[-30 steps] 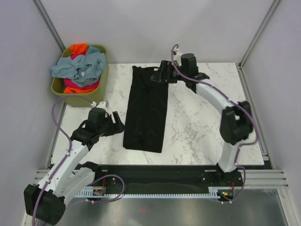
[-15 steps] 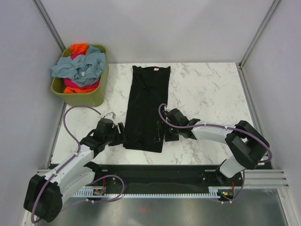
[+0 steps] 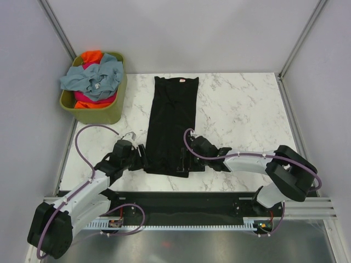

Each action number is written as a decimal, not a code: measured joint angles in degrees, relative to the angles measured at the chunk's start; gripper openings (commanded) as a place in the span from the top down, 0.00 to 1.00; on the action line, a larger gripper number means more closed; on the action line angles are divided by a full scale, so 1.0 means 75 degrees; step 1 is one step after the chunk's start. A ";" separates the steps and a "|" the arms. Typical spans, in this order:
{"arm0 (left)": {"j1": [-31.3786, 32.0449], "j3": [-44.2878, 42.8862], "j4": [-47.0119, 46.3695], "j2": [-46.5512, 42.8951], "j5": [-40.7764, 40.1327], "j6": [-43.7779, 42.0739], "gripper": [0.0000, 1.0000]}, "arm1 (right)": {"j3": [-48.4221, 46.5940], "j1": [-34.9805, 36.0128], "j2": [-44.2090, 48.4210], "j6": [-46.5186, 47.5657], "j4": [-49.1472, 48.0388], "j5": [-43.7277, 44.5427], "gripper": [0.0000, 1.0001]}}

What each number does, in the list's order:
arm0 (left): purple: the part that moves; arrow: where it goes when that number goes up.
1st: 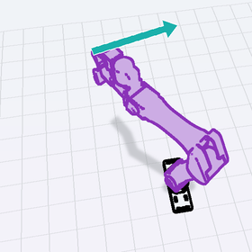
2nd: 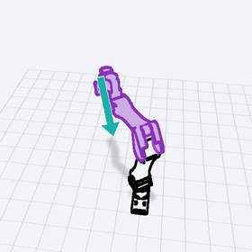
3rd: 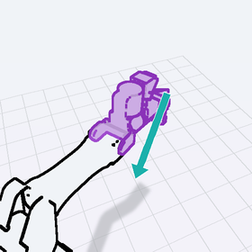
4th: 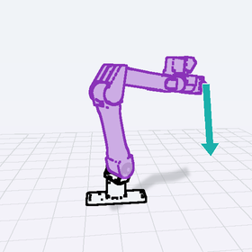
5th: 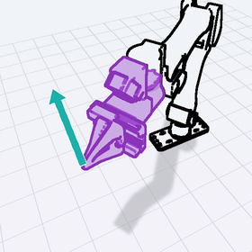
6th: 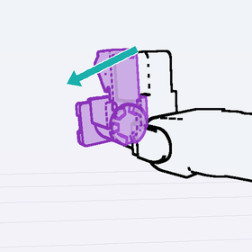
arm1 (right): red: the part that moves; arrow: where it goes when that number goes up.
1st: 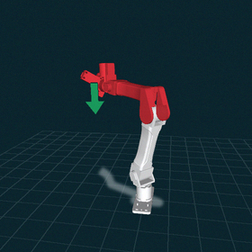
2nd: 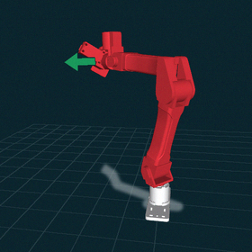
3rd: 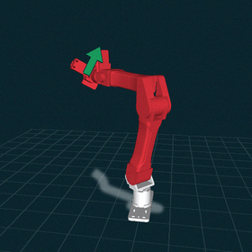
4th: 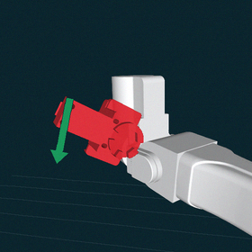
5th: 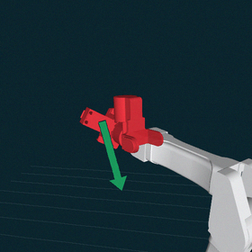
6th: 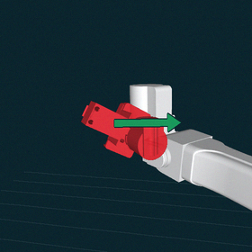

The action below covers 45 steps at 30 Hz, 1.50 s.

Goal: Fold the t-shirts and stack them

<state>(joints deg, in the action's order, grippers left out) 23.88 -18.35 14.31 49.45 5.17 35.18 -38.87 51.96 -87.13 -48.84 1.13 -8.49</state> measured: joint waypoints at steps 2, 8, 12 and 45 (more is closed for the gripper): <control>0.0003 0.0000 -0.0047 0.0023 0.0012 0.0000 0.35 | 0.0131 0.0020 0.0099 -0.0099 -0.0017 0.0082 0.33; 0.0079 0.0000 -0.0198 0.0210 0.0143 0.0000 0.37 | 0.0300 0.0032 0.0114 -0.0245 -0.0152 0.0248 0.51; 0.0105 0.0000 -0.0227 0.0236 0.0192 0.0000 0.40 | 0.0329 0.0041 -0.0085 -0.0347 -0.0393 0.0187 0.67; 0.2602 -0.0242 0.0149 0.0784 -0.1279 0.1227 0.35 | 0.1431 -0.1003 0.0804 -0.0221 -0.0574 0.0015 1.00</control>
<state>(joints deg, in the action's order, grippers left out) 43.40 -20.16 15.42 55.33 -4.43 44.38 -28.14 44.45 -81.10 -50.50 -3.18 -8.38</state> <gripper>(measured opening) 0.656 0.010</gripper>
